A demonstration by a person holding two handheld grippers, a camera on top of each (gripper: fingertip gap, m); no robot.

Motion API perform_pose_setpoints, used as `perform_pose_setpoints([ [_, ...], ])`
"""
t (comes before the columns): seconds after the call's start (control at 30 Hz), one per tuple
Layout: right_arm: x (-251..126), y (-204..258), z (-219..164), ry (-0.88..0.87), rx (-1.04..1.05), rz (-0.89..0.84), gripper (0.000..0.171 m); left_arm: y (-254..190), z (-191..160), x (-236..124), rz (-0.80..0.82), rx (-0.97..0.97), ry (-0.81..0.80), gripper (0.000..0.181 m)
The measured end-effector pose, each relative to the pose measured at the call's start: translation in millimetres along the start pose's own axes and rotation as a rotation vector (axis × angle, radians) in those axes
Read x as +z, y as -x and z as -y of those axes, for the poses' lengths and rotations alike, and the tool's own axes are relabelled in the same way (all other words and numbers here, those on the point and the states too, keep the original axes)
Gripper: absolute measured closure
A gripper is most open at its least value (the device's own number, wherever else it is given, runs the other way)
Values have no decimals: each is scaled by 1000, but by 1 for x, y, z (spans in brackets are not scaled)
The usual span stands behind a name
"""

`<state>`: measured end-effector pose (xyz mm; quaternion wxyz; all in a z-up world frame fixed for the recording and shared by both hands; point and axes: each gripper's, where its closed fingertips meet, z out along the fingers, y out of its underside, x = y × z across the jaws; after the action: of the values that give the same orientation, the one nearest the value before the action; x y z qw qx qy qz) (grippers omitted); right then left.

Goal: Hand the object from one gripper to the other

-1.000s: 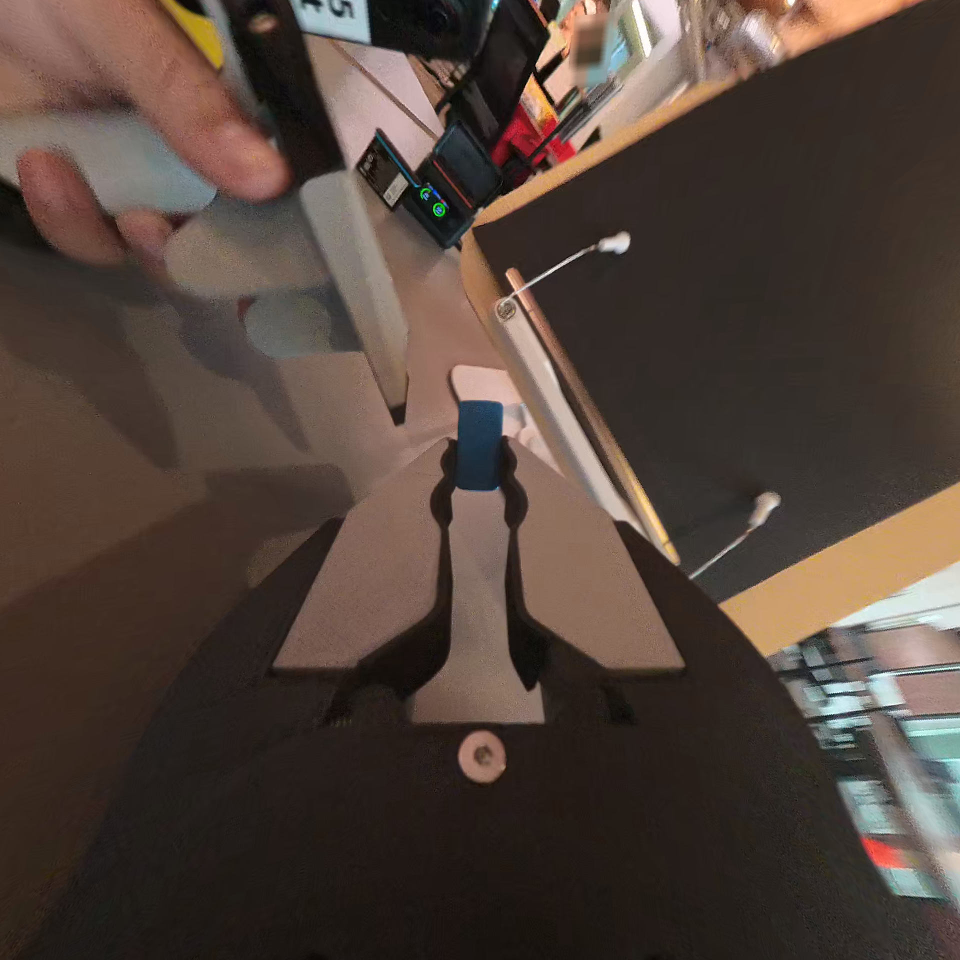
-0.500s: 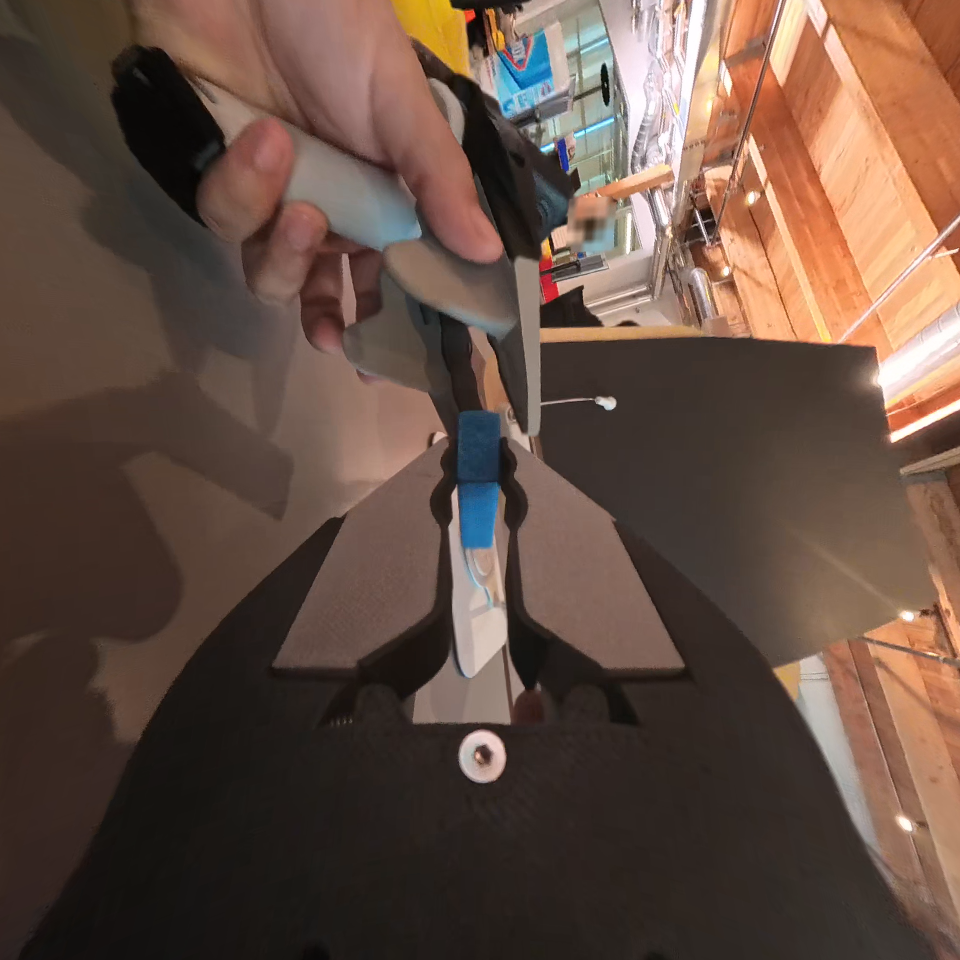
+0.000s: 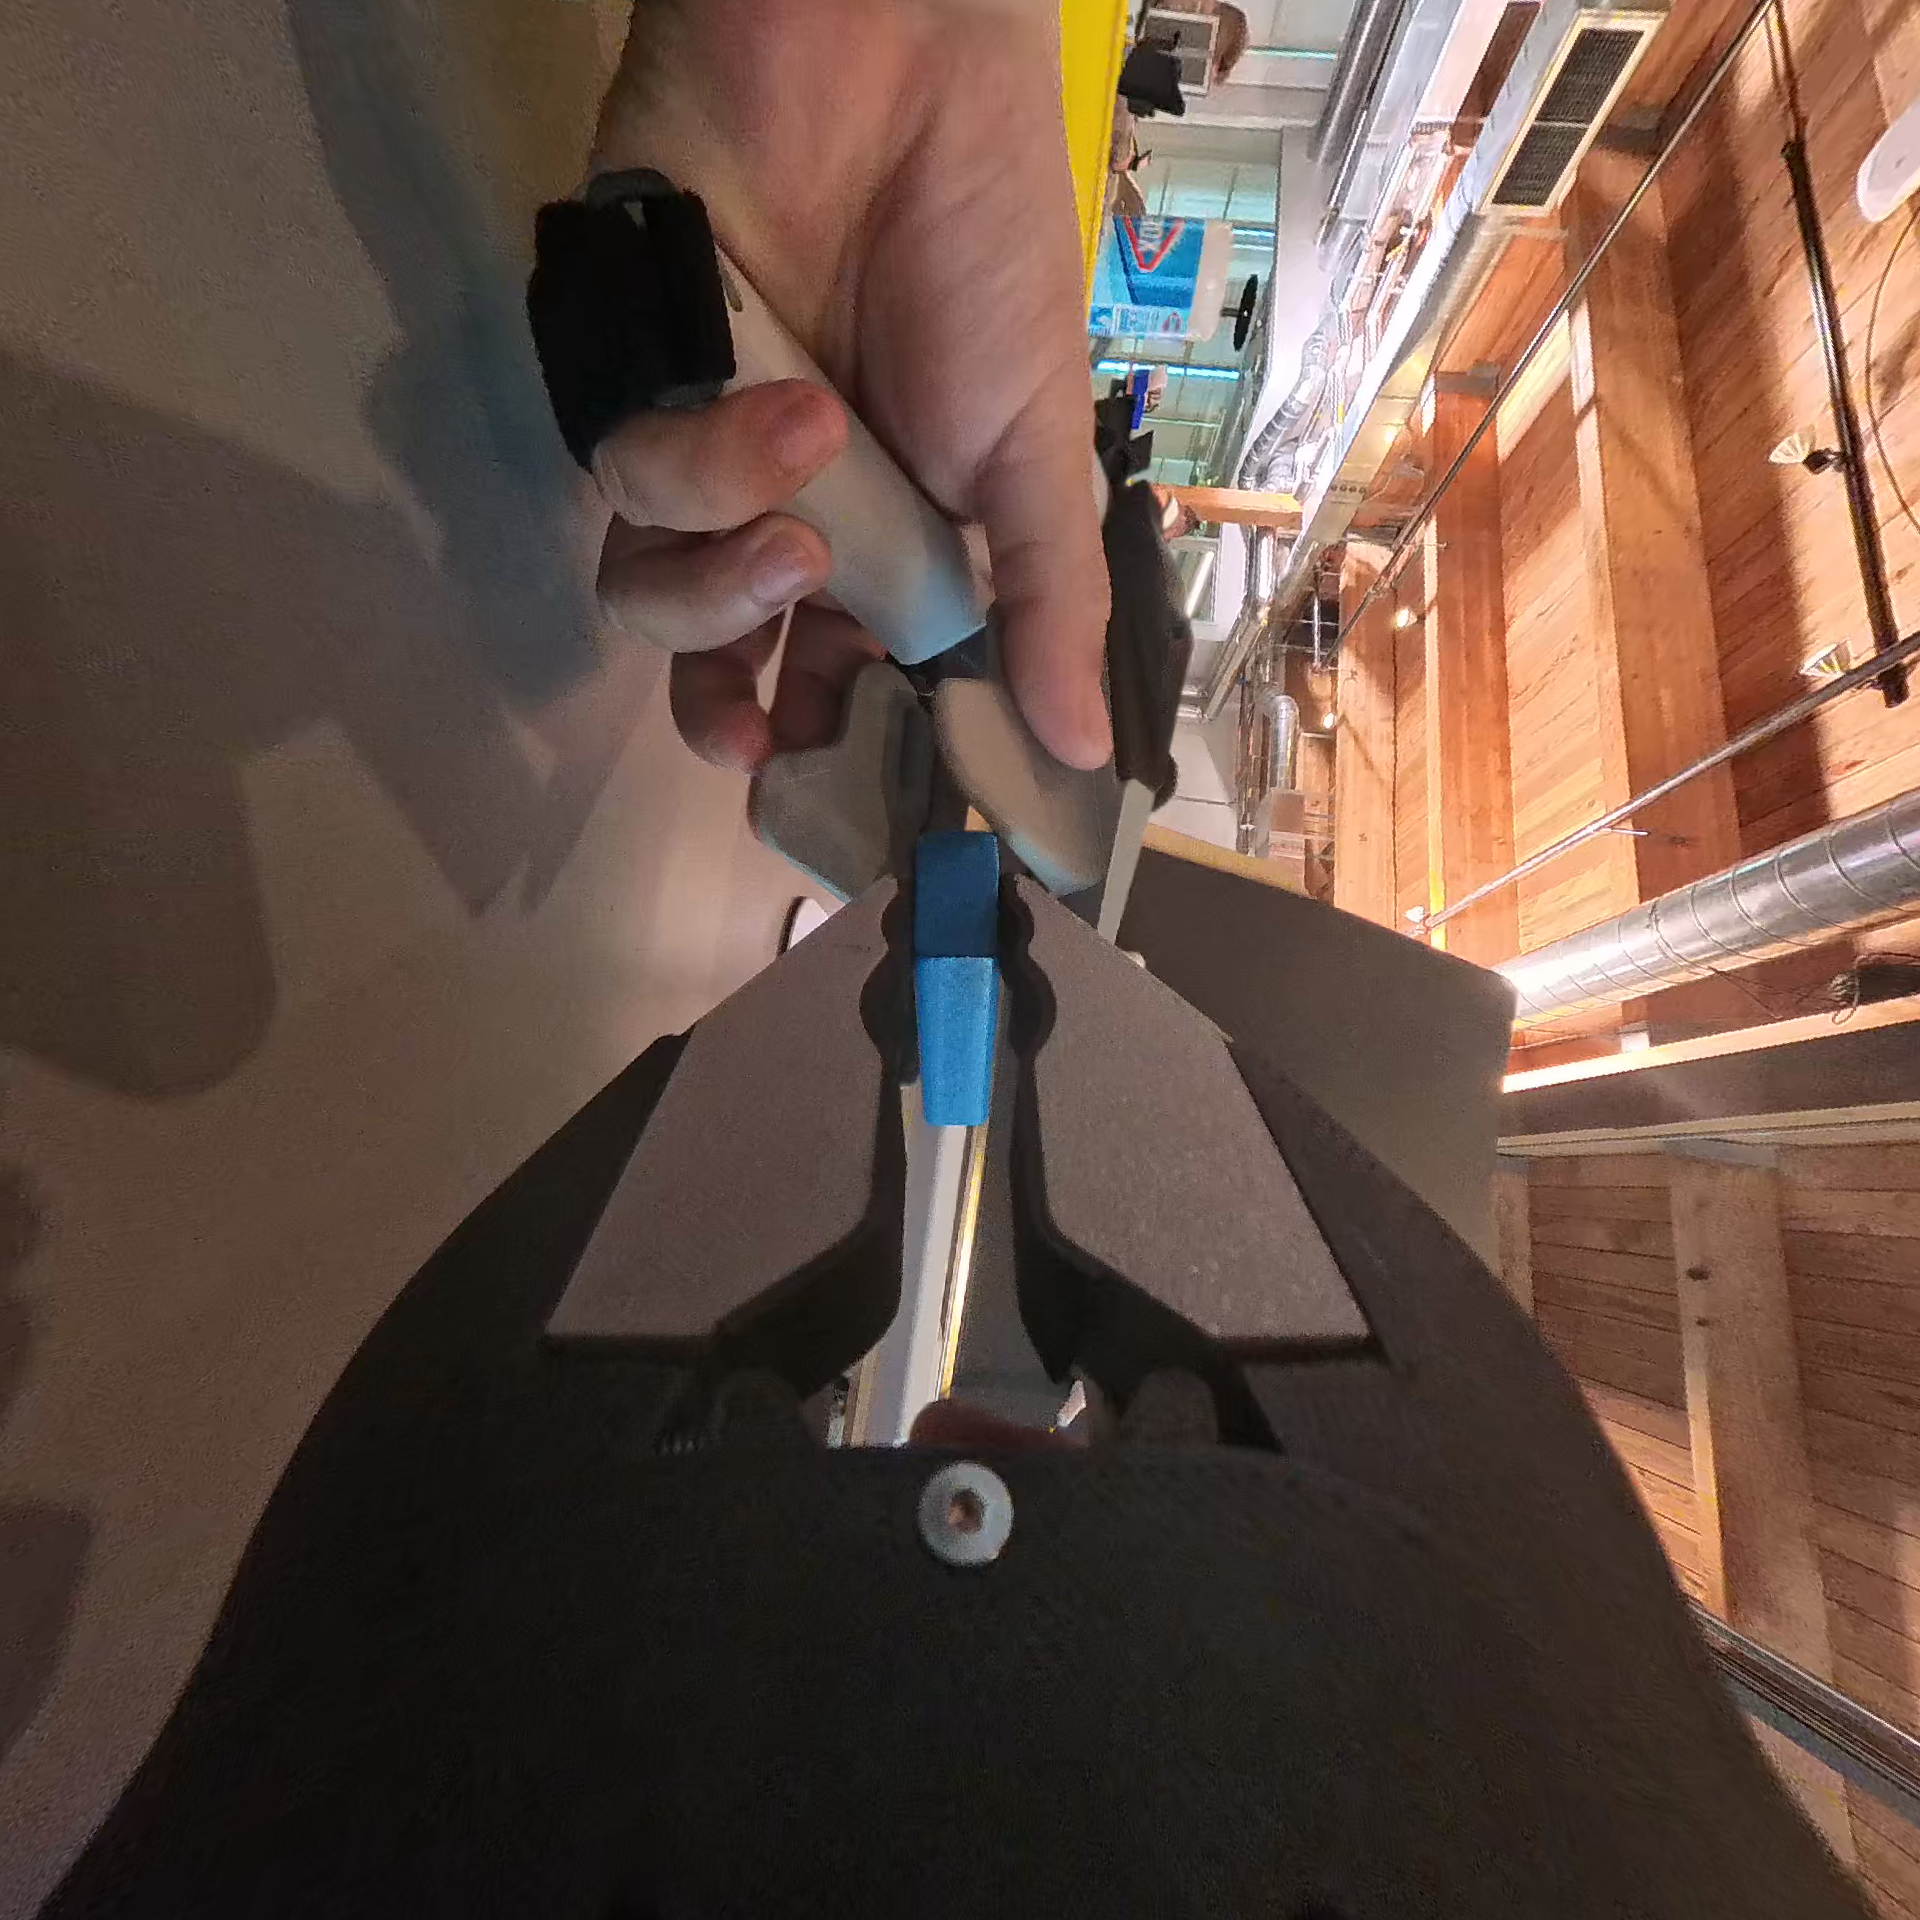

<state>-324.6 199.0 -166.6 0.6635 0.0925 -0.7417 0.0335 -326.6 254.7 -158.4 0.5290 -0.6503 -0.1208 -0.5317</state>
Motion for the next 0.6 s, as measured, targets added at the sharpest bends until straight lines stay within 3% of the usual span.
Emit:
perform_pose_setpoints([
  [0.17, -2, -5, -7, -3, 90, -21, 158, -3, -10, 4, -8, 32, 59, 148],
  [0.27, -3, 5, -4, -77, 297, 59, 149, -3, -8, 5, 20, 115, 61, 161],
  [0.3, -4, 10, -1, -111, 392, 106, 161, -4, -2, 3, 38, 157, 27, 168],
  [0.4, -8, 17, 12, -260, 699, 264, 145, -12, 16, -5, 50, 252, -59, 168],
  [0.6, -2, 9, -12, -314, 1267, 359, 113, 2, 34, -18, 309, 587, -86, 168],
])
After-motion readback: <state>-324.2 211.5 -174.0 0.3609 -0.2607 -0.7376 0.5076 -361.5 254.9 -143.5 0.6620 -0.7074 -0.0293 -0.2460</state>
